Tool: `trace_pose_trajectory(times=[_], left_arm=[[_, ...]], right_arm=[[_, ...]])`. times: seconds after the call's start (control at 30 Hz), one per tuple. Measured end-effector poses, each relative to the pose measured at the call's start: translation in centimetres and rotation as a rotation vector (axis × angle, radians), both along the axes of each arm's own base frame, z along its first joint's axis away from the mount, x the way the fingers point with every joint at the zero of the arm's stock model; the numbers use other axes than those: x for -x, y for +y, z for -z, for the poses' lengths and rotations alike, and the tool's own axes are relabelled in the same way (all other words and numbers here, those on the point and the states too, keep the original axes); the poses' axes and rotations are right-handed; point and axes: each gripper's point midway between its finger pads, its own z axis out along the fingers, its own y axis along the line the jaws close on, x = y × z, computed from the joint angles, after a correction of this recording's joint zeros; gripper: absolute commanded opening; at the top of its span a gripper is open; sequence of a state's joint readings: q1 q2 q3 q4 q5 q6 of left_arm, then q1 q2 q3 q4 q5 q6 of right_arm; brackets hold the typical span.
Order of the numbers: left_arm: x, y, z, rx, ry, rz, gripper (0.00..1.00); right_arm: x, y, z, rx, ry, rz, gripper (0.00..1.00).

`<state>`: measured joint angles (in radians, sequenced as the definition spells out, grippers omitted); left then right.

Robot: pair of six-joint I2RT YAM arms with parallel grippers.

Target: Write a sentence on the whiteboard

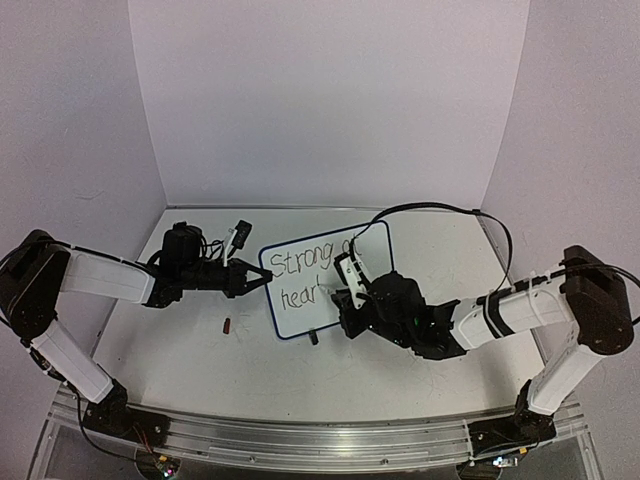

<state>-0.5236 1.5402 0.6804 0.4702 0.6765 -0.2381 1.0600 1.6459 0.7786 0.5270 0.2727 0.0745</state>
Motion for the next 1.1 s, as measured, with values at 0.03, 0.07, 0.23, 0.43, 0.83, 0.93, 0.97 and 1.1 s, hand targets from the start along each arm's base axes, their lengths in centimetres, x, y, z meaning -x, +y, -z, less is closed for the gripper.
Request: trace_pose_trajectory(times=[0.03,0.07,0.23,0.43,0.83,0.93,0.97,1.1], left_arm=[[0.0,0.0,0.0,0.0,0.0,0.0,0.0],[0.0,0.0,0.0,0.0,0.0,0.0,0.0],[0.0,0.0,0.0,0.0,0.0,0.0,0.0],[0.0,0.0,0.0,0.0,-0.001,0.001,0.0],[0.0,0.0,0.0,-0.001,-0.002,0.001,0.0],[0.0,0.0,0.0,-0.001,-0.002,0.001,0.0],[0.0,0.0,0.0,-0.001,-0.002,0.001,0.0],[0.0,0.0,0.0,-0.001,-0.003,0.001,0.0]], right_arm=[[0.1,-0.1,0.2,0.003,0.005,-0.001,0.0],[0.2,-0.1,0.4,0.007,0.011,-0.002,0.0],[0.7,-0.3,1.3,0.016,0.032,-0.005,0.0],[1.0,-0.4,1.7,0.016,0.05,-0.006,0.0],[1.4,-0.8,2.6,0.027,0.071,-0.001,0.0],[1.4,-0.9,2.6,0.029,0.07,0.01,0.0],[1.3,-1.0,2.7,0.03,0.069,0.017,0.0],[1.4,-2.0,2.6,0.035,0.057,0.042,0.0]])
